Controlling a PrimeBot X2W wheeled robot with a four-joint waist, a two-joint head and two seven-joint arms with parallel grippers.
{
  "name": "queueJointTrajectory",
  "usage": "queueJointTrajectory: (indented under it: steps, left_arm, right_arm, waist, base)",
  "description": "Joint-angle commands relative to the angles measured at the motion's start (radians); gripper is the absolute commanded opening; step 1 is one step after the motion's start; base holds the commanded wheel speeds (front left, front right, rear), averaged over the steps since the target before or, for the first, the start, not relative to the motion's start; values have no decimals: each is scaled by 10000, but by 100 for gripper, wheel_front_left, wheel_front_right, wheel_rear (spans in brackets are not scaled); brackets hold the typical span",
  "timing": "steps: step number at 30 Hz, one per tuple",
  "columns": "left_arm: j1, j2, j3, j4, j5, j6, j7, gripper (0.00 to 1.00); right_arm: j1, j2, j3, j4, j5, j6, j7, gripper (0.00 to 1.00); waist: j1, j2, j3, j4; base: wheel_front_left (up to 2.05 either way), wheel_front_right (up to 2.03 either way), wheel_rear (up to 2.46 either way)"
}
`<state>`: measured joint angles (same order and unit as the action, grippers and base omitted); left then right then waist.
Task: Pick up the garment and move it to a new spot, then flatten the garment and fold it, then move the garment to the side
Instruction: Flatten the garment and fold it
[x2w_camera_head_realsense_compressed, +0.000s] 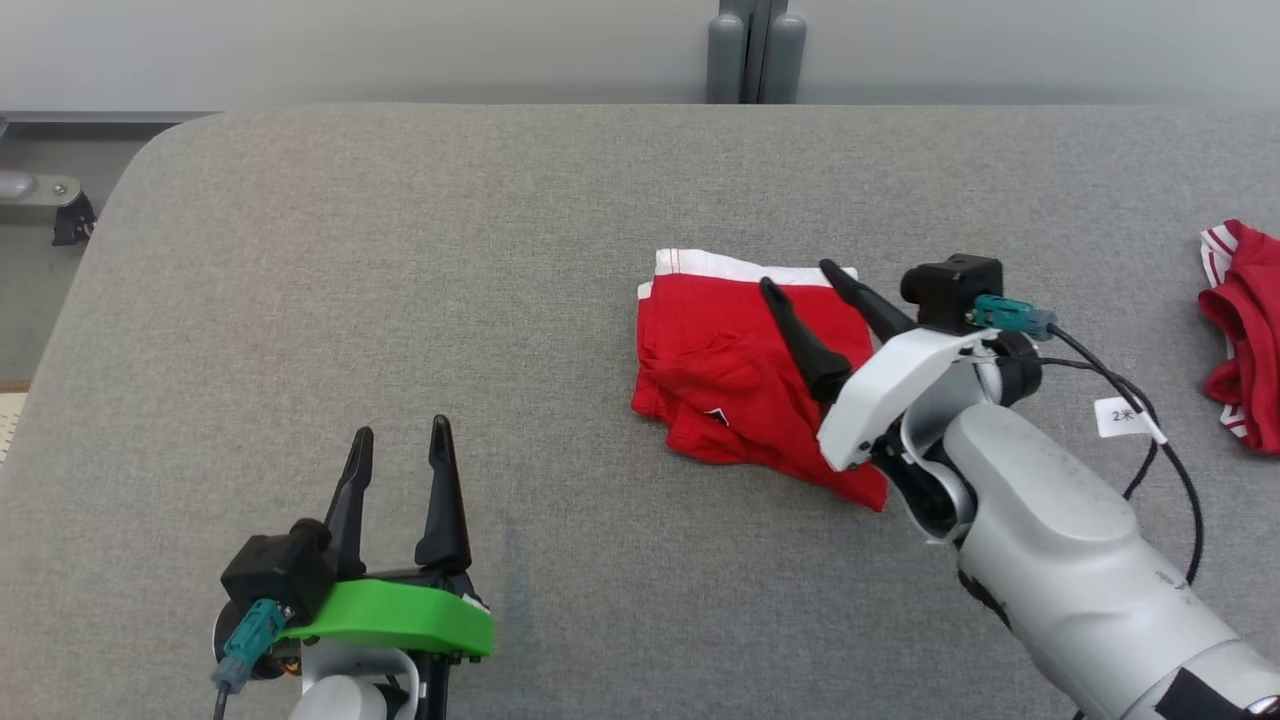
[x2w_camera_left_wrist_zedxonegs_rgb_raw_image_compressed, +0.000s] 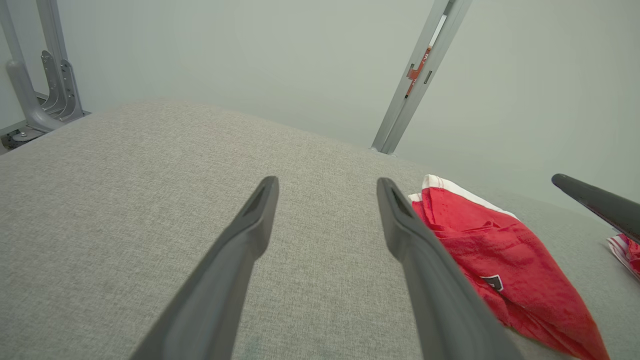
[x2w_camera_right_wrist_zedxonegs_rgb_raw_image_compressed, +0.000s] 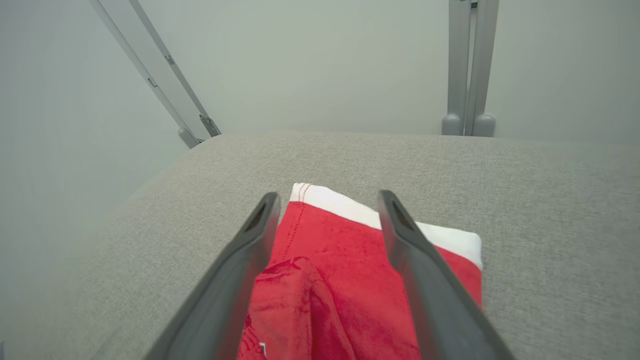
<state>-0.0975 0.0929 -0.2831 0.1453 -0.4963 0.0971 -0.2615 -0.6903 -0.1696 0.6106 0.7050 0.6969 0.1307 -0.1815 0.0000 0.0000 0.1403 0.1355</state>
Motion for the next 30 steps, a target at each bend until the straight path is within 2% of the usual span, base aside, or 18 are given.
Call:
queueJointTrajectory:
  steps: [1, 3, 4, 5, 6, 7, 8, 18, 22, 30]
  left_arm:
    - [118, 7, 21, 8, 35, -26, -40, 100]
    - [101, 0, 2, 7, 50, -40, -36, 100]
    - [85, 0, -7, 13, 51, -53, -36, 100]
    - [69, 1, -14, 18, 50, -63, -37, 100]
    - [51, 0, -26, 26, 51, -80, -35, 100]
    - [22, 1, -35, 31, 52, -74, -35, 100]
    - [-8, 0, -41, 36, 52, -88, -36, 100]
    - [-232, -9, -72, 109, 59, -122, -37, 100]
    - [-248, -33, -66, 127, 49, -98, -38, 100]
    - [-194, -42, 45, 85, 51, -97, -39, 100]
  right_arm:
    - [160, -202, -100, 29, -273, -3, -103, 100]
    - [215, -493, -197, 189, -794, -3, -182, 100]
    - [257, -580, -241, 275, -1026, -3, -187, 48]
    - [315, -633, -247, 349, -1196, -3, -138, 38]
    - [365, -660, -202, 404, -1325, -3, -66, 23]
    - [398, -720, -138, 472, -1470, -3, -1, 3]
    - [430, -778, -26, 526, -1612, -3, 83, 0]
    - [134, -1045, 1384, 958, -1500, -9, 789, 0]
    - [62, -996, 1951, 1009, -1057, -9, 915, 0]
    - [-78, -1036, 3475, 336, -154, -9, 801, 0]
  waist:
    - [0, 0, 6, -47]
    - [0, 0, 22, -62]
    - [0, 0, 32, -59]
    - [0, 0, 41, -50]
    - [0, 0, 53, -38]
    - [0, 0, 71, -18]
    - [0, 0, 93, 4]
    - [0, 0, 235, 336]
    - [0, 0, 230, 519]
    - [0, 0, 256, 623]
  base:
    - [0, 0, 0]
    - [0, 0, 0]
    - [0, 0, 0]
    - [0, 0, 0]
    - [0, 0, 0]
    - [0, 0, 0]
    - [0, 0, 0]
    - [0, 0, 0]
    - [0, 0, 0]
    - [0, 0, 0]
